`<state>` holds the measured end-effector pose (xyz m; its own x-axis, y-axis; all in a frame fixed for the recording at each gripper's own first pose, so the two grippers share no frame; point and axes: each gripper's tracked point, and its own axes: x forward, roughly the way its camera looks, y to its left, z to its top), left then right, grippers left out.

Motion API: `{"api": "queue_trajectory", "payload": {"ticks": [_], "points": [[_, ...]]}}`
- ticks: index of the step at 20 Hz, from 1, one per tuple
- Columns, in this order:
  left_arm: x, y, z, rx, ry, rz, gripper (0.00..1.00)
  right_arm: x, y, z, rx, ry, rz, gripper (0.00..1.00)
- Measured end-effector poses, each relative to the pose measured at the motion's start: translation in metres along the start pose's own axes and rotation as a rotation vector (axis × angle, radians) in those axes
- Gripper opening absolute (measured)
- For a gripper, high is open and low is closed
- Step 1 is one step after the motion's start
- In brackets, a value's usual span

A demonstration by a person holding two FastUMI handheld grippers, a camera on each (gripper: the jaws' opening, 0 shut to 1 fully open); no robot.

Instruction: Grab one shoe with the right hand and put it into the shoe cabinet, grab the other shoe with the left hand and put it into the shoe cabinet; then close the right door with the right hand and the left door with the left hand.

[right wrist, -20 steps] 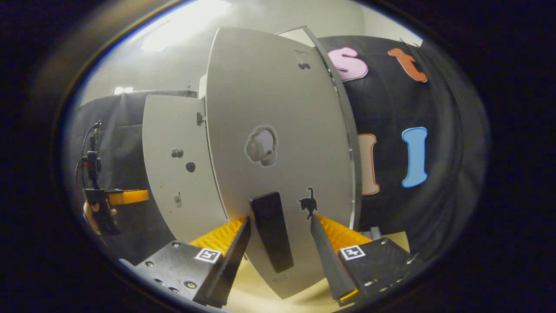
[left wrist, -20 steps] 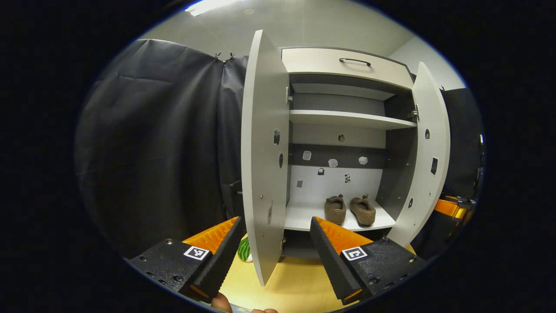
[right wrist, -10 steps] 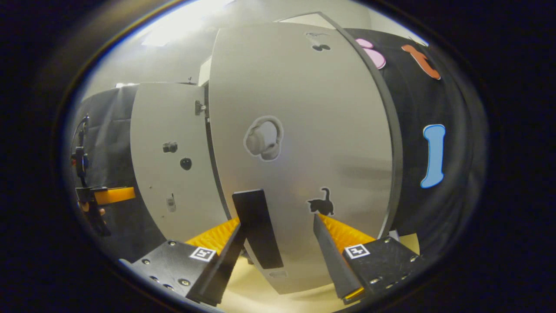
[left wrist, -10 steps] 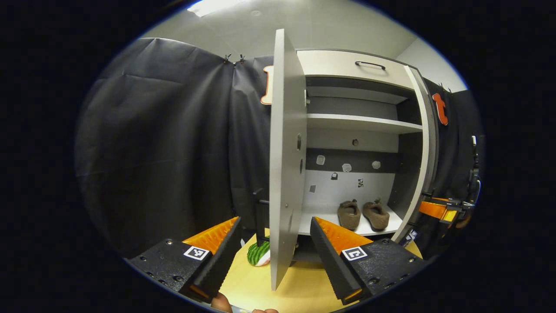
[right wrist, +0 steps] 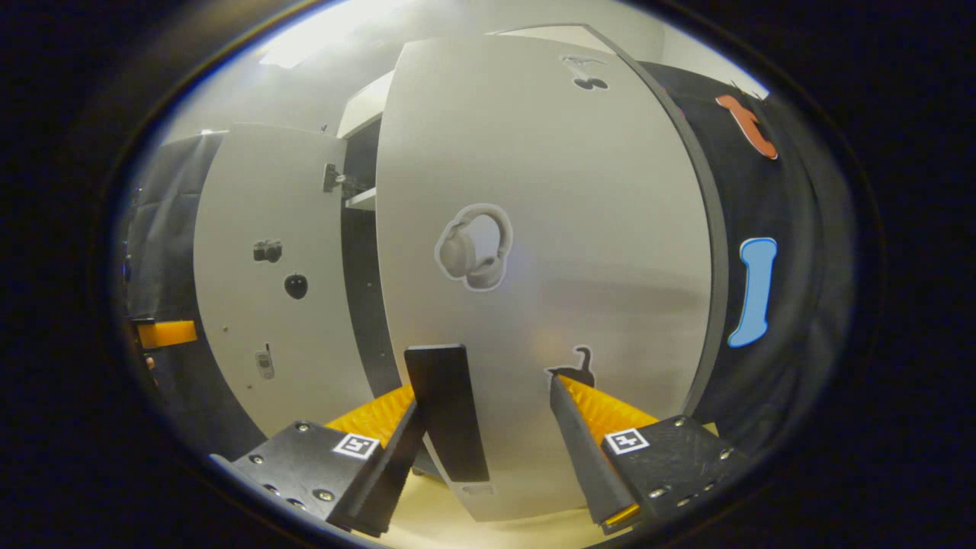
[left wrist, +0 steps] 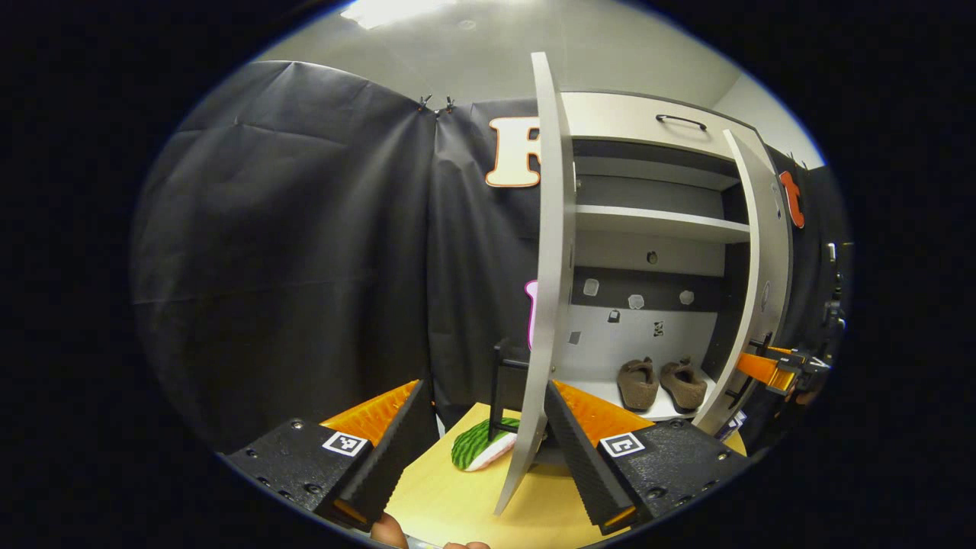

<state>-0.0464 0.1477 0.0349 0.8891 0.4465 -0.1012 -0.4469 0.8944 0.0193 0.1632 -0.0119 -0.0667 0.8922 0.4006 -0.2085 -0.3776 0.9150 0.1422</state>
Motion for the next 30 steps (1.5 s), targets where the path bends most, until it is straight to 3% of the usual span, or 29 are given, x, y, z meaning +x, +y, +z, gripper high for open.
{"api": "queue_trajectory", "payload": {"ticks": [2,4,7,11,12,13,17,22,24,27,28,29,30], "points": [[0.001,0.007,0.001,-0.002,-0.007,0.005,0.95,0.004,0.001,-0.001,0.015,0.001,-0.014,0.92],[0.005,0.014,0.002,-0.003,-0.014,0.007,0.91,0.005,0.001,-0.001,0.014,-0.005,-0.041,0.92],[0.012,0.021,0.0,-0.009,-0.01,0.001,0.95,0.007,0.0,-0.002,0.007,-0.009,-0.09,0.89],[0.021,0.027,-0.004,-0.011,-0.001,-0.026,0.91,0.012,-0.001,-0.004,0.006,-0.014,-0.146,0.93],[0.023,0.027,-0.004,-0.009,-0.002,-0.036,0.95,0.013,-0.001,-0.004,0.007,-0.017,-0.159,0.93],[0.025,0.028,-0.005,-0.009,-0.003,-0.047,0.91,0.014,-0.002,-0.004,0.008,-0.019,-0.172,0.93],[0.03,0.025,-0.003,-0.004,-0.02,-0.102,0.91,0.018,-0.003,-0.005,0.002,-0.028,-0.22,0.93],[0.034,0.021,-0.006,0.006,-0.011,-0.15,0.99,0.021,-0.005,-0.007,-0.002,-0.039,-0.271,0.93],[0.037,0.017,-0.006,0.011,-0.012,-0.174,0.91,0.022,-0.005,-0.007,-0.003,-0.044,-0.289,0.93],[0.04,0.014,-0.006,0.014,-0.022,-0.217,0.91,0.027,-0.007,-0.007,-0.006,-0.049,-0.312,0.93],[0.041,0.013,-0.005,0.014,-0.026,-0.232,0.99,0.027,-0.007,-0.007,-0.006,-0.052,-0.319,0.9],[0.042,0.011,-0.005,0.016,-0.027,-0.249,0.95,0.027,-0.007,-0.007,-0.007,-0.055,-0.325,0.9],[0.044,0.01,-0.006,0.019,-0.022,-0.263,0.99,0.027,-0.007,-0.008,-0.009,-0.056,-0.332,0.93]]}}
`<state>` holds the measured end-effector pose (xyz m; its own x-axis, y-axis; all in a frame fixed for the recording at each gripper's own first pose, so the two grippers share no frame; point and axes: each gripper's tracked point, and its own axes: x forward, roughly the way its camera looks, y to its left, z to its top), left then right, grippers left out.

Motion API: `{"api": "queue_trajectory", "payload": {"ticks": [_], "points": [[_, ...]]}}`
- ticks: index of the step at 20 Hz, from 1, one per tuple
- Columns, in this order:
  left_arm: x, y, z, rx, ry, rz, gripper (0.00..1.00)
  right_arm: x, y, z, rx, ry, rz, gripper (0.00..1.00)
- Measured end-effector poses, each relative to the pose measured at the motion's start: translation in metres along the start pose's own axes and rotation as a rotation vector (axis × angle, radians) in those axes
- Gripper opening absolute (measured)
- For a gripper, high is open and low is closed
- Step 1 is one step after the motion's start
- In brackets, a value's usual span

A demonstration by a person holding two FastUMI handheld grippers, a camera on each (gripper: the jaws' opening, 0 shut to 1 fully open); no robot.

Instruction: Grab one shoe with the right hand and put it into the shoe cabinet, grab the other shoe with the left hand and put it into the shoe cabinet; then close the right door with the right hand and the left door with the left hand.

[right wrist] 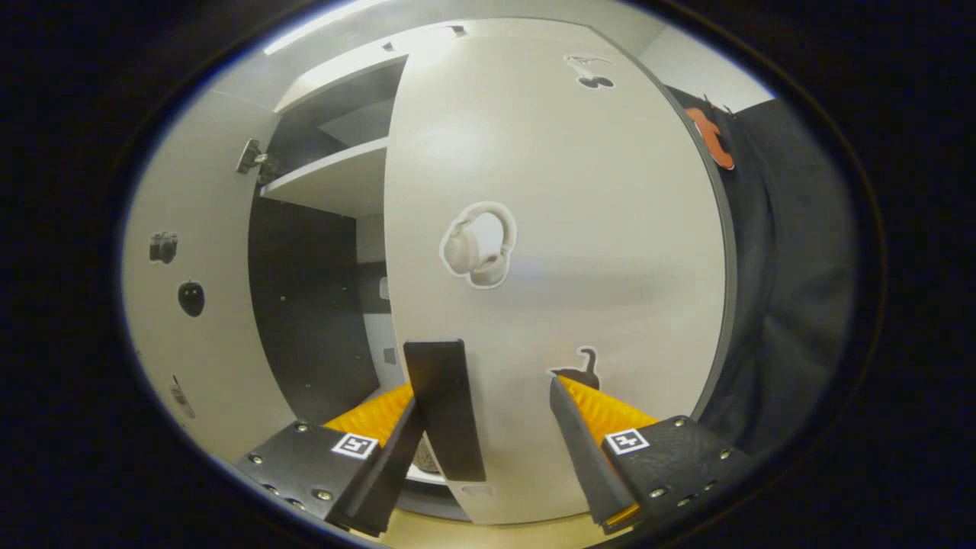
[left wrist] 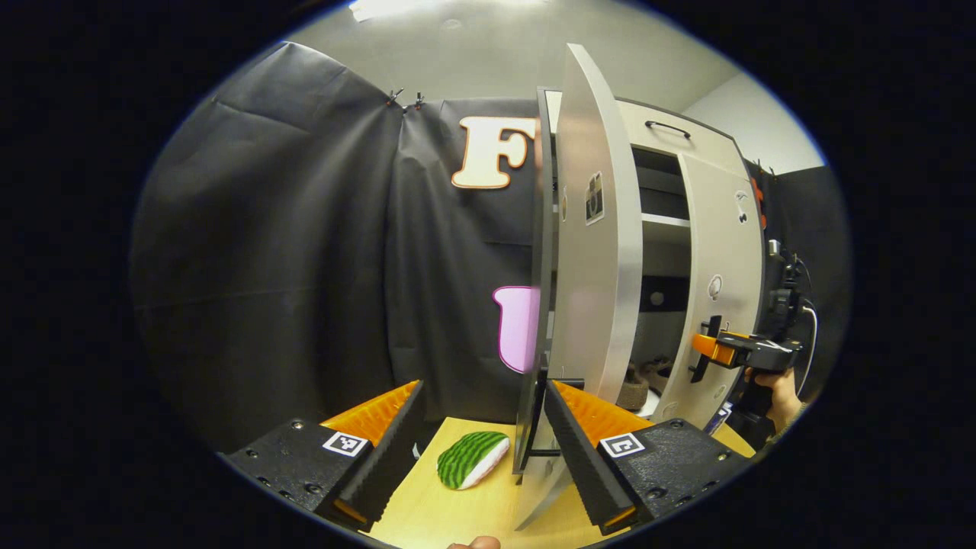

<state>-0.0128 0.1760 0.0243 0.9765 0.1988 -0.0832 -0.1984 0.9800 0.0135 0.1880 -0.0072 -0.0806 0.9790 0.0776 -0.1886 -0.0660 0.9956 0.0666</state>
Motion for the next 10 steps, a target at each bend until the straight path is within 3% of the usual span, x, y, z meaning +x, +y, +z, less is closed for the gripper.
{"api": "queue_trajectory", "payload": {"ticks": [1,2,3,5,7,8,9,10], "points": [[0.002,0.0,-0.003,0.001,0.008,-0.007,0.91,0.001,0.0,0.0,0.0,-0.003,-0.006,0.93],[0.003,0.0,-0.003,0.0,0.011,-0.015,0.95,0.002,0.0,0.0,0.0,-0.005,-0.012,0.93],[0.004,0.001,-0.005,-0.001,0.012,-0.023,0.91,0.002,0.0,-0.001,0.0,-0.007,-0.017,0.93],[0.006,0.001,-0.009,-0.002,0.014,-0.04,0.95,0.003,0.0,-0.001,-0.002,-0.009,-0.026,0.9],[0.007,0.001,-0.012,0.002,0.016,-0.057,0.91,0.003,0.0,-0.001,-0.004,-0.01,-0.035,0.93],[0.007,0.001,-0.013,0.005,0.017,-0.065,1.0,0.003,0.0,-0.002,-0.004,-0.012,-0.039,0.9],[0.008,-0.001,-0.014,0.008,0.016,-0.077,0.91,0.003,0.0,-0.002,-0.005,-0.013,-0.042,0.9],[0.008,-0.002,-0.014,0.008,0.015,-0.089,0.95,0.002,0.001,-0.002,-0.006,-0.014,-0.044,0.93]]}}
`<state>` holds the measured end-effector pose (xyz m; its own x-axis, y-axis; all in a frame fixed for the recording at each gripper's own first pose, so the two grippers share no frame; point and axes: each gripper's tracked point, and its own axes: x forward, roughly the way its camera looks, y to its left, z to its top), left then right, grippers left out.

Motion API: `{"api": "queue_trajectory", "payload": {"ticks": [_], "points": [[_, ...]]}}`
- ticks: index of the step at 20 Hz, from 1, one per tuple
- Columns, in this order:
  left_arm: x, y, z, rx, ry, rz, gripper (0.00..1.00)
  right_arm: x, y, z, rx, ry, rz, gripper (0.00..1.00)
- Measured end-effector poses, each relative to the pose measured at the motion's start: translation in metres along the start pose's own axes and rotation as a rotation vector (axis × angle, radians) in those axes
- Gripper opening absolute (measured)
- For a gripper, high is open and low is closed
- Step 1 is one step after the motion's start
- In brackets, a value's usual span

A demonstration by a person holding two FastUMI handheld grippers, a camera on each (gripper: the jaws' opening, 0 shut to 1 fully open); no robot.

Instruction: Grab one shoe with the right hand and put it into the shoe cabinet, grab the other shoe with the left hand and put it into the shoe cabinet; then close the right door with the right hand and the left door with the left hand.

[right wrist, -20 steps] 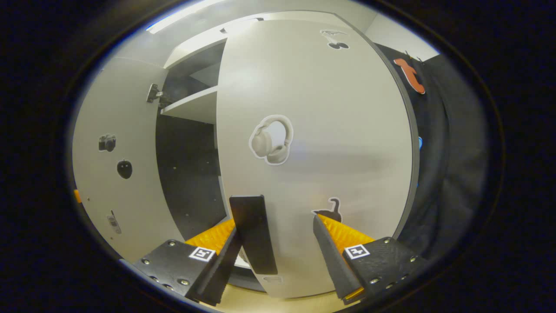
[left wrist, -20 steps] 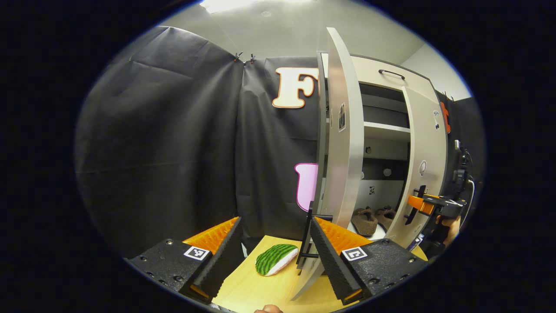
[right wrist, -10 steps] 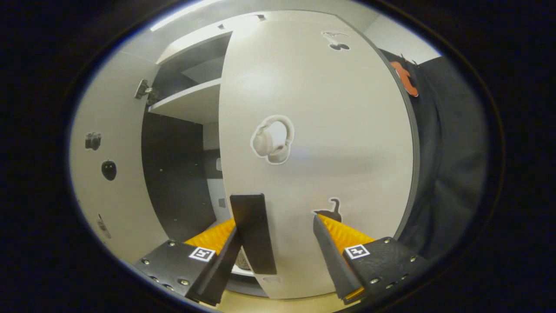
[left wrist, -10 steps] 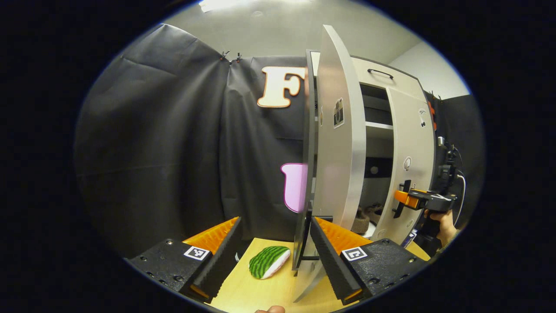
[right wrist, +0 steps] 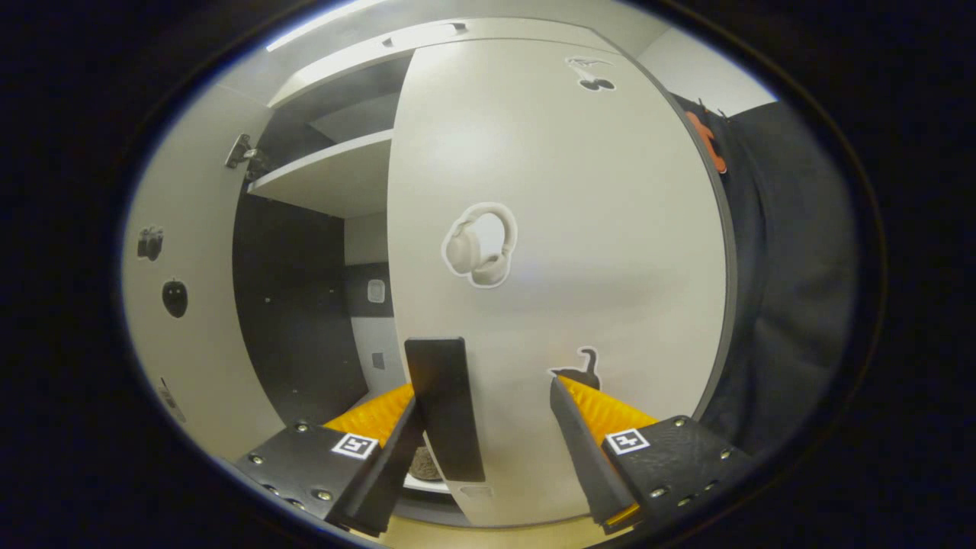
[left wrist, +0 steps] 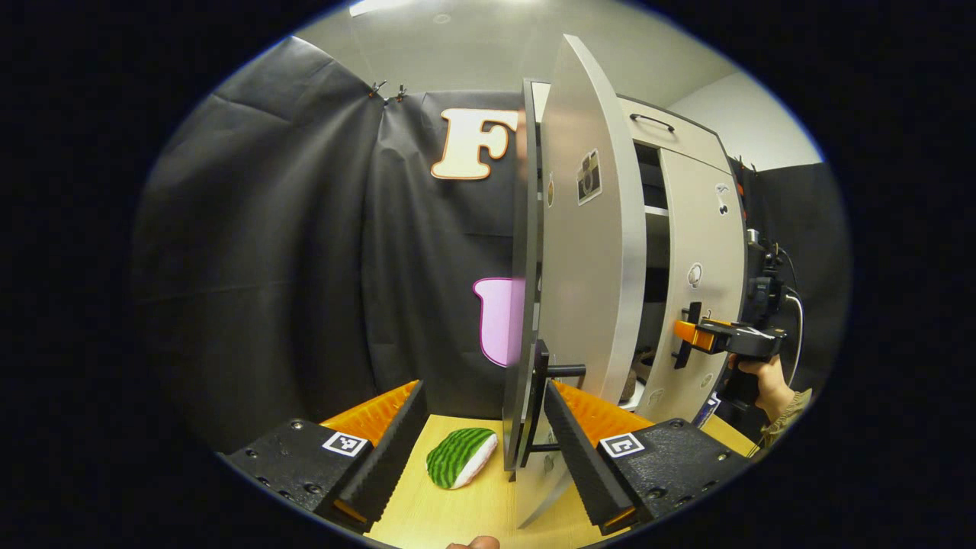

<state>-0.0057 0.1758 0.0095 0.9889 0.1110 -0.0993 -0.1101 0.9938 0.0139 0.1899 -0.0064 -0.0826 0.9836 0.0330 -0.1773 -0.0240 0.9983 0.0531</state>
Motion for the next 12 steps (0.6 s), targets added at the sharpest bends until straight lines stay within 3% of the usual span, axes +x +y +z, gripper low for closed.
{"api": "queue_trajectory", "payload": {"ticks": [1,4,5,6,7,8,9,10,12], "points": [[0.001,-0.002,0.0,0.0,-0.002,-0.016,0.99,0.0,0.0,-0.001,-0.002,0.001,0.001,0.93],[0.004,-0.007,-0.001,-0.002,-0.008,-0.06,0.99,-0.002,0.001,0.0,-0.002,0.002,0.003,0.93],[0.005,-0.01,-0.002,-0.007,-0.007,-0.08,0.95,-0.002,0.001,-0.001,0.0,0.004,0.005,0.93],[0.005,-0.011,-0.002,-0.007,-0.01,-0.092,0.99,-0.003,0.001,-0.001,0.001,0.006,0.008,0.9],[0.006,-0.012,-0.001,-0.009,-0.013,-0.11,0.99,-0.003,0.002,-0.001,0.002,0.01,0.013,0.9],[0.007,-0.013,-0.001,-0.015,-0.016,-0.127,0.89,-0.005,0.002,-0.002,0.009,0.016,0.023,0.93],[0.01,-0.016,-0.001,-0.025,-0.015,-0.148,0.88,-0.007,0.002,-0.005,0.024,0.031,0.027,0.93],[0.011,-0.019,-0.001,-0.04,-0.016,-0.166,0.93,-0.009,0.002,-0.009,0.04,0.044,0.029,0.93],[0.012,-0.025,-0.002,-0.069,-0.018,-0.195,0.92,-0.015,0.001,-0.014,0.059,0.055,0.032,0.9]]}}
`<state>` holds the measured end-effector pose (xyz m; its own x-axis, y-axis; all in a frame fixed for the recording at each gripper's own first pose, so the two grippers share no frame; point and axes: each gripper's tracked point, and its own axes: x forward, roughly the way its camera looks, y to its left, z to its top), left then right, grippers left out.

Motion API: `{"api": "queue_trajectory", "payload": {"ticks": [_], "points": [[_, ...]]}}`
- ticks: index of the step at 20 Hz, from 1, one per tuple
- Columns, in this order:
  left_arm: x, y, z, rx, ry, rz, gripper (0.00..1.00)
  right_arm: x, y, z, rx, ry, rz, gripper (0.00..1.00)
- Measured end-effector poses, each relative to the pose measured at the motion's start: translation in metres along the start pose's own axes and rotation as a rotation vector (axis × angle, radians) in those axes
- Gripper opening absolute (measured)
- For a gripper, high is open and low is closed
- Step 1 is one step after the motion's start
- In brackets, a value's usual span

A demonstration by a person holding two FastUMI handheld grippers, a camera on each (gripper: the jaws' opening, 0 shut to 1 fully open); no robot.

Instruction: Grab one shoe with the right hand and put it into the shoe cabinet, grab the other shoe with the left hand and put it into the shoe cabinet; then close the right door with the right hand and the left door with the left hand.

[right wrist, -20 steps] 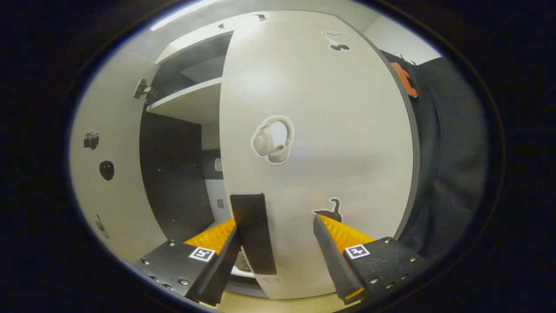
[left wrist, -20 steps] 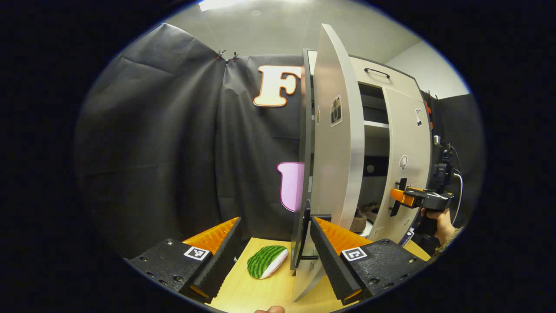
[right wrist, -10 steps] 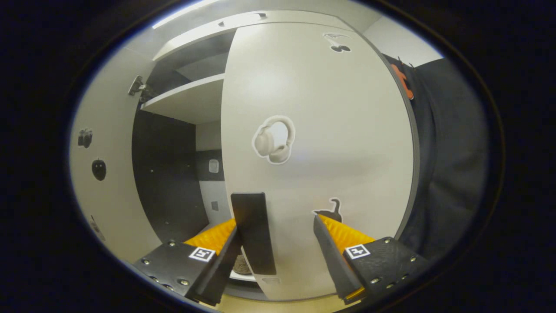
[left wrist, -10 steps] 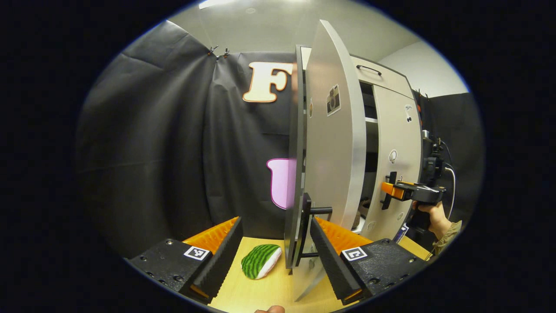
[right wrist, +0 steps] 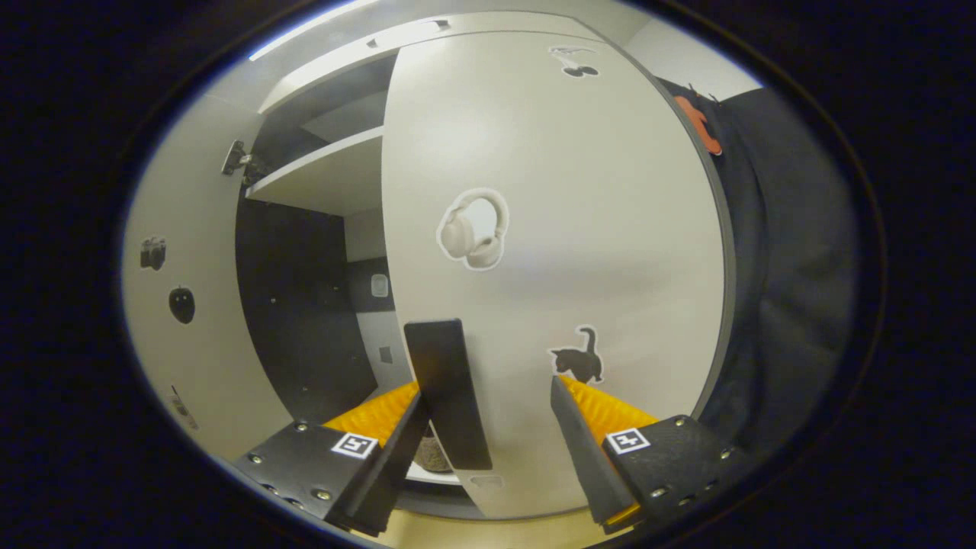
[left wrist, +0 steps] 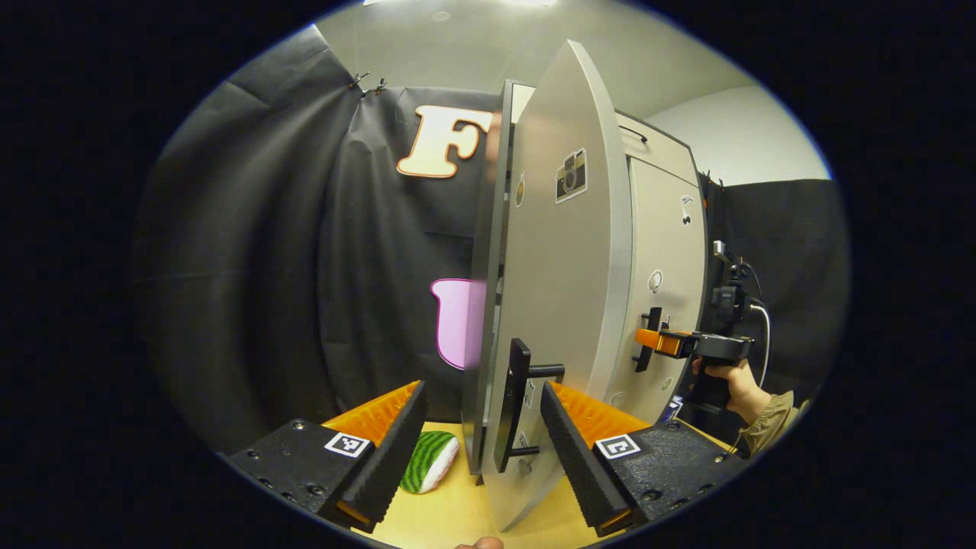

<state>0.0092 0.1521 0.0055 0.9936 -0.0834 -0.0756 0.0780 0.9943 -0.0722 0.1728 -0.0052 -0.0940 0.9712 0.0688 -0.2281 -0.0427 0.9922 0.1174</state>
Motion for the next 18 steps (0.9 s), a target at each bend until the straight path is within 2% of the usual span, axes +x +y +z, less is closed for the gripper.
{"api": "queue_trajectory", "payload": {"ticks": [1,2,3,7,9,13,14,15,16,17,18], "points": [[0.0,-0.002,-0.001,-0.01,0.0,-0.011,0.92,-0.003,0.0,-0.003,-0.001,0.004,0.0,0.9],[0.001,-0.005,-0.001,-0.016,-0.002,-0.021,0.87,-0.006,-0.001,-0.005,-0.006,0.01,-0.001,0.93],[0.002,-0.008,-0.002,-0.02,-0.003,-0.033,0.92,-0.009,-0.001,-0.006,-0.014,0.012,-0.002,0.93],[0.011,-0.028,-0.004,-0.028,-0.003,-0.105,0.92,-0.02,-0.003,-0.005,-0.035,0.007,-0.007,0.93],[0.017,-0.04,-0.005,-0.023,-0.007,-0.14,0.92,-0.025,-0.01,-0.001,-0.049,-0.005,-0.026,0.93],[0.028,-0.046,-0.007,-0.017,-0.012,-0.159,0.92,-0.036,-0.032,0.005,-0.044,-0.011,-0.067,0.93],[0.03,-0.048,-0.008,-0.025,-0.013,-0.165,0.92,-0.037,-0.038,0.006,-0.04,-0.012,-0.08,0.9],[0.033,-0.051,-0.009,-0.034,-0.011,-0.175,0.92,-0.04,-0.044,0.007,-0.036,-0.011,-0.091,0.93],[0.034,-0.055,-0.01,-0.042,-0.01,-0.188,0.92,-0.042,-0.049,0.008,-0.034,-0.011,-0.102,0.9],[0.036,-0.059,-0.01,-0.048,-0.009,-0.2,0.87,-0.044,-0.054,0.008,-0.032,-0.01,-0.113,0.93],[0.039,-0.063,-0.01,-0.053,-0.007,-0.209,0.92,-0.046,-0.059,0.008,-0.032,-0.008,-0.123,0.93]]}}
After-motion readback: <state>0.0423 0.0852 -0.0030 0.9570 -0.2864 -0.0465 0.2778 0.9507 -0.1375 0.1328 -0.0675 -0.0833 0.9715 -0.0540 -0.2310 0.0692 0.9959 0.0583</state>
